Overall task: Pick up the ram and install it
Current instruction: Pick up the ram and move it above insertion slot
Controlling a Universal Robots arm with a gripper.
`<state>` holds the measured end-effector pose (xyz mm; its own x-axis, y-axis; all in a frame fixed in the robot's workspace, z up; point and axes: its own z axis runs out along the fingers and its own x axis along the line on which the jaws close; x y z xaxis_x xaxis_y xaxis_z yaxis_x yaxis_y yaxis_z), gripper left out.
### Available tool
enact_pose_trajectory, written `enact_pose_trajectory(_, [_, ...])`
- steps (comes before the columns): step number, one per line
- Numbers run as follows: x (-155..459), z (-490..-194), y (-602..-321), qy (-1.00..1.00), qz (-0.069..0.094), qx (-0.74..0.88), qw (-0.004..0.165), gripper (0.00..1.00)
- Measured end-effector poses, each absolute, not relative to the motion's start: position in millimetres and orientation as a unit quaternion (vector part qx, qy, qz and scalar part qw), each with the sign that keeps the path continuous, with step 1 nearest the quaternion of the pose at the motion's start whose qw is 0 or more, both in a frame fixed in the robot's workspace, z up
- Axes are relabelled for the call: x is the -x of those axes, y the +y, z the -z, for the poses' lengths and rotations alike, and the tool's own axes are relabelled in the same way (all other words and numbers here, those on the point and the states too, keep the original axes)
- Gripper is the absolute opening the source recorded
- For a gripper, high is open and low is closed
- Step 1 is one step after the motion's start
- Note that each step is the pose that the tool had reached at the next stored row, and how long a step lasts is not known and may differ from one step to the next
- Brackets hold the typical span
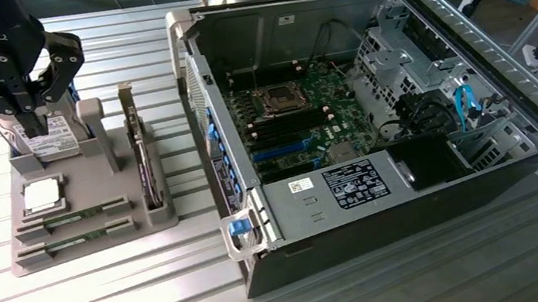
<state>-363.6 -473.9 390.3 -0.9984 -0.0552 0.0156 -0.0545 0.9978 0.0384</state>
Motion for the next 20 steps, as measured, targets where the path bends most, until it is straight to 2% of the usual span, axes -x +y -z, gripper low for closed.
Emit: enact_pose_trajectory(20, [363.6,-390.0,-474.2,-0.989,0.017,-0.146,0.011,0.10])
